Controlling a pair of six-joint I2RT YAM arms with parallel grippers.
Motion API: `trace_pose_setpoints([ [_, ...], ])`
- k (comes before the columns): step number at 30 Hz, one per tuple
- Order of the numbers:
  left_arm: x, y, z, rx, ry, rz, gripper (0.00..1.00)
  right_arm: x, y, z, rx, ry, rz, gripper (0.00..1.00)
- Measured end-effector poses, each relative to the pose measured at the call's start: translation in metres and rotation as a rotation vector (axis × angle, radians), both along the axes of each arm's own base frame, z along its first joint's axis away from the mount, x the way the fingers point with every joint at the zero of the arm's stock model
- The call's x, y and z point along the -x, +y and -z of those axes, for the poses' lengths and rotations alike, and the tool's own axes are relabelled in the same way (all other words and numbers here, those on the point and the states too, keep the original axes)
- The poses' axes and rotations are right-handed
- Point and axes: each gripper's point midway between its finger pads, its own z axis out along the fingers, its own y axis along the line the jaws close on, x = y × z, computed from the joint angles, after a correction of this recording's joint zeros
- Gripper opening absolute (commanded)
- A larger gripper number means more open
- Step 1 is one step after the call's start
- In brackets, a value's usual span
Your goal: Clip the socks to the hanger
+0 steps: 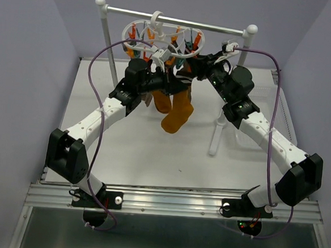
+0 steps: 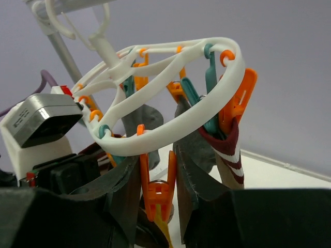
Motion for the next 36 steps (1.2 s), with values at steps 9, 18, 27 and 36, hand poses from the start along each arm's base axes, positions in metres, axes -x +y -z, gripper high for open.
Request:
trace_pose_setpoints([
  [9, -0.001, 0.004, 0.007, -0.005, 0.001, 0.051, 0.0, 0.006, 0.007, 0.001, 0.029, -0.019, -0.048, 0.01],
  [18, 0.009, 0.001, 0.004, -0.003, -0.043, 0.125, 0.0, 0.008, 0.009, 0.001, 0.05, -0.037, -0.07, 0.01],
  [27, 0.013, 0.001, 0.008, -0.016, -0.06, 0.15, 0.0, 0.017, 0.015, 0.004, 0.082, -0.066, -0.122, 0.01],
  [36, 0.011, 0.002, 0.012, -0.012, -0.05, 0.141, 0.0, 0.025, 0.018, 0.005, 0.099, -0.088, -0.166, 0.01],
])
